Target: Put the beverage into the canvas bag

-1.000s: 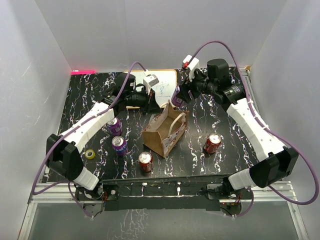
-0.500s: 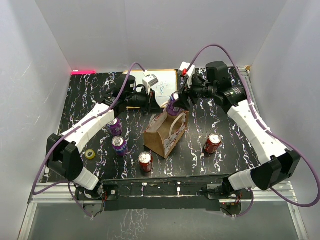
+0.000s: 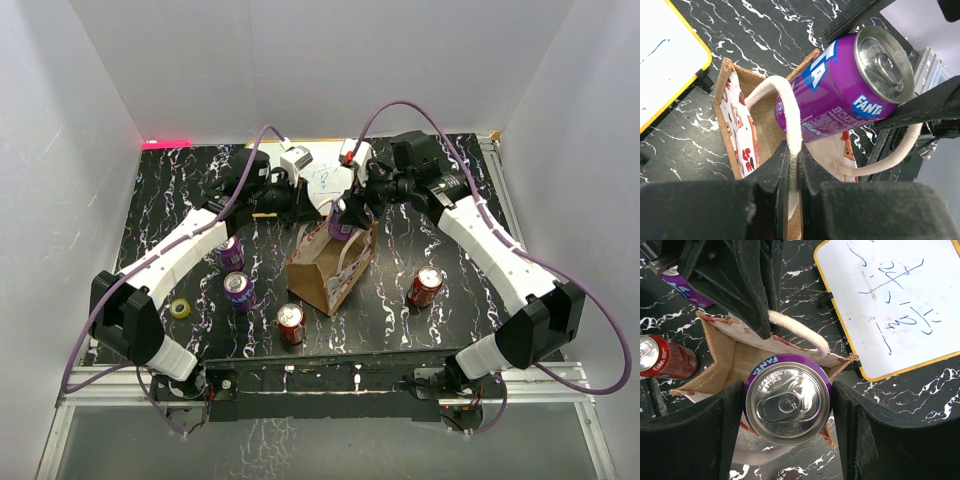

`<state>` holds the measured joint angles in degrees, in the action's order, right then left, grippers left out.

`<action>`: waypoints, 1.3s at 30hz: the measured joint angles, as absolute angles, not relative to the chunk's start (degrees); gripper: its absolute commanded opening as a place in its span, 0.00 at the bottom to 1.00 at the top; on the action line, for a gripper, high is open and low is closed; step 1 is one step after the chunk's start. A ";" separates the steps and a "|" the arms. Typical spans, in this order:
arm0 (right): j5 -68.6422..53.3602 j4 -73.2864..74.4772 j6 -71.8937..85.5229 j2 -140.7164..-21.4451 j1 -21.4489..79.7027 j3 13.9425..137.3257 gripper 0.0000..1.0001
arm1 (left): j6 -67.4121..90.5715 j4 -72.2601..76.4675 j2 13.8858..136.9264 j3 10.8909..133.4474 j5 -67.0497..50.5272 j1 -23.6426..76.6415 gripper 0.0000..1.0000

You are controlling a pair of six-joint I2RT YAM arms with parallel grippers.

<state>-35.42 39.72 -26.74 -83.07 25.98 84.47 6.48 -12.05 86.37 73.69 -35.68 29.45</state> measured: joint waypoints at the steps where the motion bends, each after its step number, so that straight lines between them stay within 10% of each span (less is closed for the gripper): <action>1: -35.27 39.72 -26.98 -83.40 26.17 84.47 0.08 | 6.63 -12.01 86.37 73.67 -34.94 29.45 0.00; 39: -13.15 20.21 -17.52 -90.02 32.95 69.43 0.08 | 5.15 -7.29 84.62 65.80 -32.23 26.74 0.00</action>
<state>-13.15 20.21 -17.52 -90.02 32.95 69.43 5.15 -7.29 84.62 65.80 -32.23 26.74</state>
